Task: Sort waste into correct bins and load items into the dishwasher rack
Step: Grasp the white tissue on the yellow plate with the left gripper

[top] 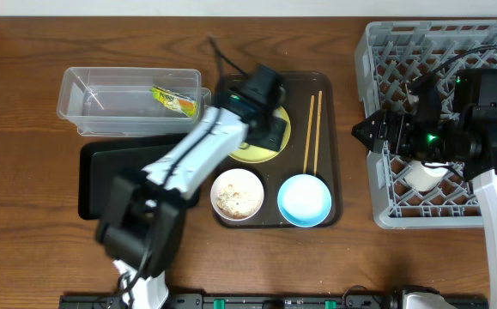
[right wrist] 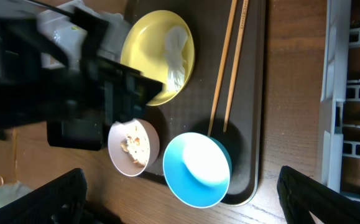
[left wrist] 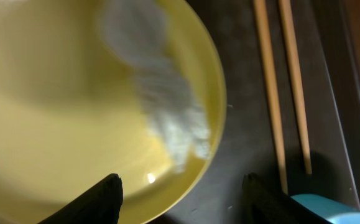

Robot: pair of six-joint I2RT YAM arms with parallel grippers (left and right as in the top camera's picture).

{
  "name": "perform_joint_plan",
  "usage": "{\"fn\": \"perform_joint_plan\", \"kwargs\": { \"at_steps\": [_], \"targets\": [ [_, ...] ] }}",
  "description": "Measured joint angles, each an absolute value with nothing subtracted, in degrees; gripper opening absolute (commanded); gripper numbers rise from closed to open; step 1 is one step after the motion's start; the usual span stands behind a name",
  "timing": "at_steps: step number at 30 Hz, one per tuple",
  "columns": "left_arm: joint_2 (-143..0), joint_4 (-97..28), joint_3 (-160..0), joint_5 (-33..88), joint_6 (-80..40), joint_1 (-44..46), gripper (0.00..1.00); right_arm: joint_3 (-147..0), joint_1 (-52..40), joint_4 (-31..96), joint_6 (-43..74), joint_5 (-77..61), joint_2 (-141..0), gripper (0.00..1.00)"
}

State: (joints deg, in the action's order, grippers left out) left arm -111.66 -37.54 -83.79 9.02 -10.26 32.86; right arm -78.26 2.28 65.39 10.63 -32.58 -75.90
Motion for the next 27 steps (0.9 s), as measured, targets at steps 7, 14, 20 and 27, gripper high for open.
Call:
{"fn": "perform_joint_plan", "kwargs": {
  "at_steps": [7, 14, 20, 27],
  "targets": [
    [-118.04, -33.67, -83.79, 6.24, -13.15, 34.54, 0.64, -78.26, 2.28, 65.45, 10.63, -32.58, -75.9, 0.96],
    [-120.2, -33.06, -84.05, 5.72, -15.05, 34.28, 0.59, -78.26, 2.28, 66.06, 10.63, -32.58, -75.9, 0.96],
    [-117.56, -34.68, -84.16, 8.34, -16.08, 34.17, 0.6, -78.26, 2.28, 66.37, 10.63, -32.58, -75.9, 0.96],
    [-110.78, -33.65, -85.01, 3.99, -16.45, 34.13, 0.6, -78.26, 2.28, 66.67, 10.63, -32.58, -75.9, 0.96]
  ]
}}
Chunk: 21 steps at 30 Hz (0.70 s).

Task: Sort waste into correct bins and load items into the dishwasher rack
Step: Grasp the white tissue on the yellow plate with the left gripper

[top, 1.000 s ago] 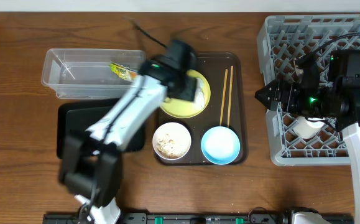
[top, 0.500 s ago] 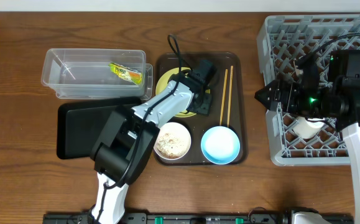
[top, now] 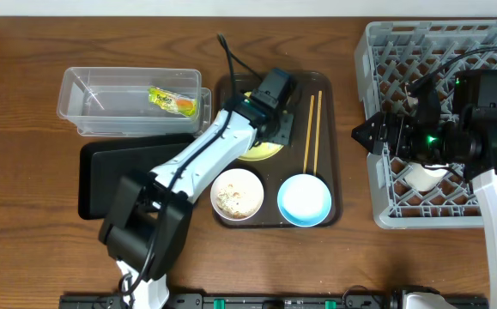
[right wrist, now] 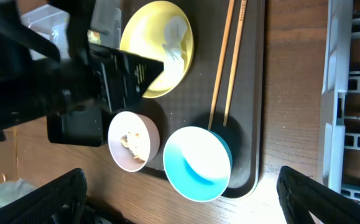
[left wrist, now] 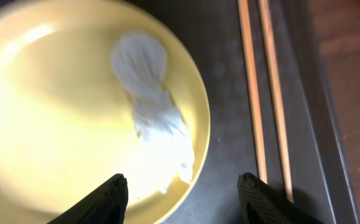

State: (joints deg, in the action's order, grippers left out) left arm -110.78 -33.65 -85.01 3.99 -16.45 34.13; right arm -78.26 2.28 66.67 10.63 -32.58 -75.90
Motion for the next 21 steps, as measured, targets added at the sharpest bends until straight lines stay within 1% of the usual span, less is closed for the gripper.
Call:
{"fn": "perform_joint_plan", "kwargs": {
  "at_steps": [5, 6, 7, 10, 13, 15, 17, 21],
  "targets": [
    [-115.37, -30.89, -85.06, 2.46, -16.27, 34.04, 0.59, -78.26, 2.28, 66.72, 10.63, -32.58, -75.9, 0.96],
    [-117.05, -30.68, -85.06, 2.35, -16.27, 34.02, 0.57, -78.26, 2.28, 66.74, 10.63, -32.58, -75.9, 0.96],
    [-118.85, -30.61, -85.06, 2.26, -16.27, 34.0, 0.53, -78.26, 2.28, 66.78, 10.63, -32.58, -75.9, 0.96],
    [-121.67, -30.35, -85.23, 1.15, -15.88, 33.85, 0.27, -78.26, 2.28, 66.87, 10.63, -32.58, -75.9, 0.96],
    [-121.47, -30.68, -85.23, 1.1, -15.97, 33.69, 0.14, -78.26, 2.28, 66.87, 10.63, -32.58, -75.9, 0.96],
    [-121.23, -31.46, -85.23, 1.1, -16.19, 33.67, 0.08, -78.26, 2.28, 66.85, 10.63, -32.56, -75.9, 0.96],
    [-120.53, -32.88, -85.23, 1.15, -16.49, 33.65, 0.06, -78.26, 2.28, 66.87, 10.63, -32.58, -75.9, 0.96],
    [-116.09, -35.16, -85.23, 1.13, -16.53, 33.61, 0.06, -78.26, 2.28, 66.85, 10.63, -32.58, -75.9, 0.96]
  ]
}}
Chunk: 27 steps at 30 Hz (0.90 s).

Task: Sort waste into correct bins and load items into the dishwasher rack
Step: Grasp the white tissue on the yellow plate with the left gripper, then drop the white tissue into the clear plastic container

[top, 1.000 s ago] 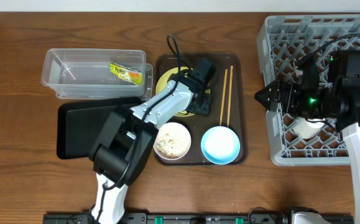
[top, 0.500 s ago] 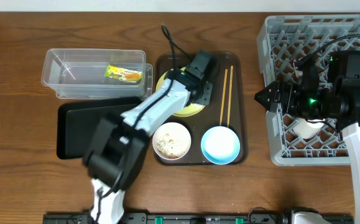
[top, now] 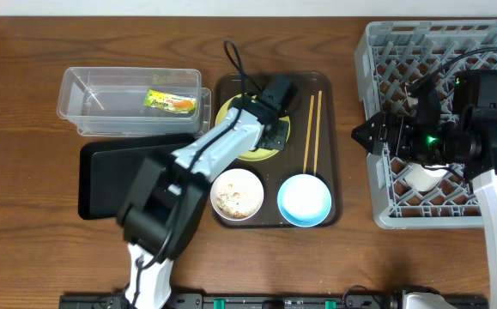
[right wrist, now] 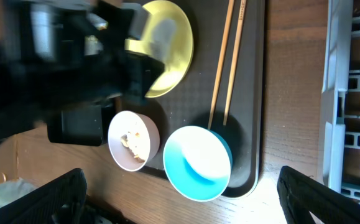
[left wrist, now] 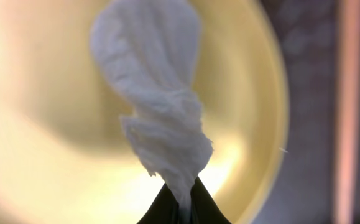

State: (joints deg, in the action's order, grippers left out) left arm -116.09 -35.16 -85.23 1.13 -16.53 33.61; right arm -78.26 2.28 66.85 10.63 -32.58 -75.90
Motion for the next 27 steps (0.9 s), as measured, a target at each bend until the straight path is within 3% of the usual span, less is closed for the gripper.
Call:
{"fn": "perform_joint_plan", "kwargs": {
  "at_steps": [8, 16, 25, 27],
  "targets": [
    [-100.05, -41.93, -86.06, 0.49, -16.99, 29.63, 0.06, -78.26, 2.28, 66.89, 10.63, -32.58, -75.9, 0.96],
    [-98.89, -58.83, -86.48, -0.01, -21.41, 18.46, 0.06, -78.26, 2.28, 66.89, 10.63, -32.58, -75.9, 0.96],
    [-98.96, -49.25, -86.5, -1.52, -20.12, 13.41, 0.07, -78.26, 2.28, 66.83, 10.63, -32.58, -75.9, 0.96],
    [-99.29, -46.74, -86.5, -2.15, -19.59, 11.55, 0.16, -78.26, 2.28, 66.83, 10.63, -32.56, -75.9, 0.96]
  ]
}}
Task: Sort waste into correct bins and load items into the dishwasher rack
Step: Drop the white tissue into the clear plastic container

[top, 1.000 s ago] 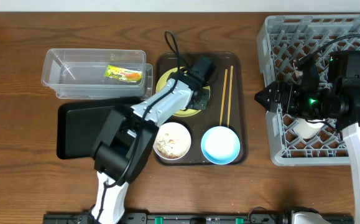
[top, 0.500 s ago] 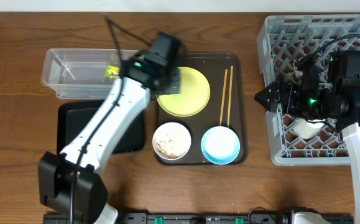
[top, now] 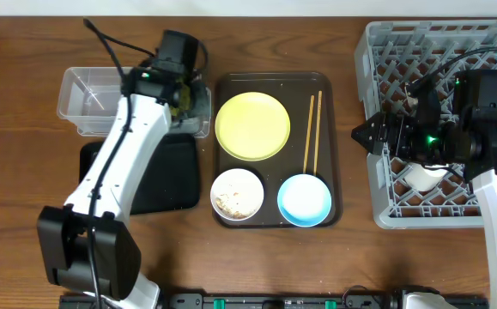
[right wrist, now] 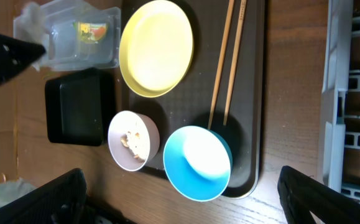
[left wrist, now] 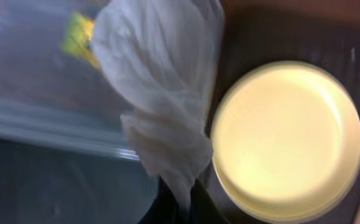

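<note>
A crumpled white napkin (left wrist: 161,93) hangs from my left gripper (left wrist: 178,202), which is shut on its lower end. That gripper (top: 178,86) is over the right end of the clear plastic bin (top: 93,112), where a yellow-green wrapper (left wrist: 80,37) lies. The yellow plate (top: 252,126) on the dark tray (top: 338,184) is bare. My right gripper (right wrist: 180,208) is open and holds nothing, at the left edge of the grey dishwasher rack (top: 385,51).
The tray also holds a pair of chopsticks (top: 314,133), a white bowl of food scraps (top: 237,193) and a blue bowl (top: 305,199). A black bin (top: 158,184) sits in front of the clear bin. A white item (top: 420,178) lies in the rack.
My left gripper was shut on the napkin over the yellow plate. It is now at the right end of the clear bin with the napkin in it. The plate is bare.
My left gripper was open over the yellow plate with the napkin lying on it, and still open a moment later. Then it was shut on the napkin. Now it holds the napkin at the clear bin. The right arm stayed still by the rack.
</note>
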Robot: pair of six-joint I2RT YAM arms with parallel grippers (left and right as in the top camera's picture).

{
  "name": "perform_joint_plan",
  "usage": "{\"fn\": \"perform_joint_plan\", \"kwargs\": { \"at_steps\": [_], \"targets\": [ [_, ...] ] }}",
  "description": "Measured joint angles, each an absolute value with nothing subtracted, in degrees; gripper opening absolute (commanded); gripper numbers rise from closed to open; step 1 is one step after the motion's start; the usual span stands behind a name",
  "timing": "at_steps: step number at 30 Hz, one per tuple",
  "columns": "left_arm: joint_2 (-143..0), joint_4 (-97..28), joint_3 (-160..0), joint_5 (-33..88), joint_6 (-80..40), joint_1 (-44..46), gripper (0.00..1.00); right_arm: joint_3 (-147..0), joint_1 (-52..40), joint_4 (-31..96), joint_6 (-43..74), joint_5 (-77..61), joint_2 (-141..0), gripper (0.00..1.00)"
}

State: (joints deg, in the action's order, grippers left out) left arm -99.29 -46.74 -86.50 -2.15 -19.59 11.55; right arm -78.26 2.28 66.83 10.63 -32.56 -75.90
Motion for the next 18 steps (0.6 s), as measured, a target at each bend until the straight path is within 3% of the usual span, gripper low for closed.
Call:
{"fn": "perform_joint_plan", "kwargs": {
  "at_steps": [2, 3, 11, 18],
  "targets": [
    [-100.18, -44.73, -86.5, -2.59, -19.2, 9.74, 0.51, -78.26, 2.28, 66.85, 10.63, -32.58, -75.9, 0.96],
    [-101.06, -43.92, -86.5, -2.63, -19.2, 8.69, 0.55, -78.26, 2.28, 66.87, 10.63, -32.58, -75.9, 0.96],
    [-106.45, -45.36, -86.5, 0.12, -17.56, 5.82, 0.57, -78.26, 2.28, 67.48, 10.63, -32.58, -75.9, 0.96],
    [-99.11, -50.26, -86.63, 2.63, -16.27, 12.27, 0.59, -78.26, 2.28, 67.66, 10.63, -32.21, -75.9, 0.96]
  ]
}}
